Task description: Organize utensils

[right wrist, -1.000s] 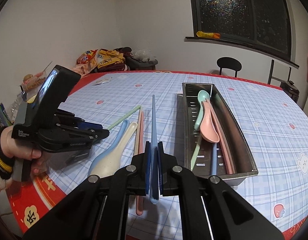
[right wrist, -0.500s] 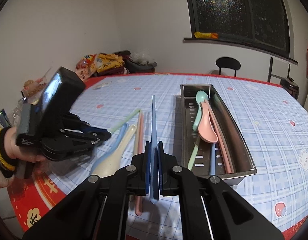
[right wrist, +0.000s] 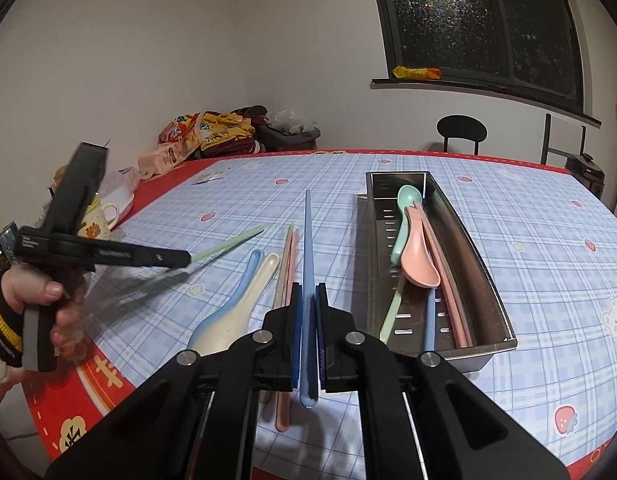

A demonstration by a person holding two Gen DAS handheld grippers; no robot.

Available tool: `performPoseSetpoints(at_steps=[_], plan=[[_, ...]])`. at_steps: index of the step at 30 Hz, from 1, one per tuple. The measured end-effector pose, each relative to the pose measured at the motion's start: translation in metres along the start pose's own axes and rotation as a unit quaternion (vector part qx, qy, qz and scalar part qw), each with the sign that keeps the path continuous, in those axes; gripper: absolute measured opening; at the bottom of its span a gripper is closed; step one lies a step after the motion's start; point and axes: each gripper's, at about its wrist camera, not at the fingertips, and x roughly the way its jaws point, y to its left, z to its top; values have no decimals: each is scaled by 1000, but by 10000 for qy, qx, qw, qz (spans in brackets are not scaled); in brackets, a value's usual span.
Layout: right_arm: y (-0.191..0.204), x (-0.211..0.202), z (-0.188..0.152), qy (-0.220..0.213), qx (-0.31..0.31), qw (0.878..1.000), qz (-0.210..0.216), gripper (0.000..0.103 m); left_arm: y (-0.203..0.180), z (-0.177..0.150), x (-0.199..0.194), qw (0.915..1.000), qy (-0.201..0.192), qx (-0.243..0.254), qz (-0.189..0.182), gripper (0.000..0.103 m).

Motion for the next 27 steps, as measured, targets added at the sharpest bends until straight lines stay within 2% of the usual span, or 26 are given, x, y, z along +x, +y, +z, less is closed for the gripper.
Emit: performPoseSetpoints(at_steps=[4, 8, 13, 15, 18, 20, 21, 24, 27], plan=[[0, -1, 0, 1, -26, 10000, 23, 7, -1, -4, -8, 9998, -117, -94, -106, 10], [0, -2, 0, -10, -7, 10000, 38, 7, -9, -10, -5, 9999, 15, 138, 47, 10], [-1, -2, 0, -7, 26, 10000, 67, 7, -25, -19, 10, 9933, 250, 867, 721, 10], [-1, -2, 0, -2, 34, 10000, 69, 7, -28, -22, 15, 9900, 332, 1082, 838, 10], [-2, -2, 0, 2, 70, 9999, 75, 7, -35, -23, 21, 9848, 356, 1379, 994, 14], [-3, -1, 0, 10, 82, 9999, 83, 7, -38, -21, 24, 9830, 383, 1478, 1024, 24], [-3, -1, 0, 14, 86, 9999, 87, 7, -41, -20, 26, 9819, 412, 1530, 1041, 26], [-3, -1, 0, 15, 106, 9999, 99, 7, -46, -15, 32, 9779, 451, 1688, 1146, 27], [-4, 0, 0, 39, 127, 9999, 104, 7, -47, -10, 37, 9775, 477, 1684, 1180, 28]])
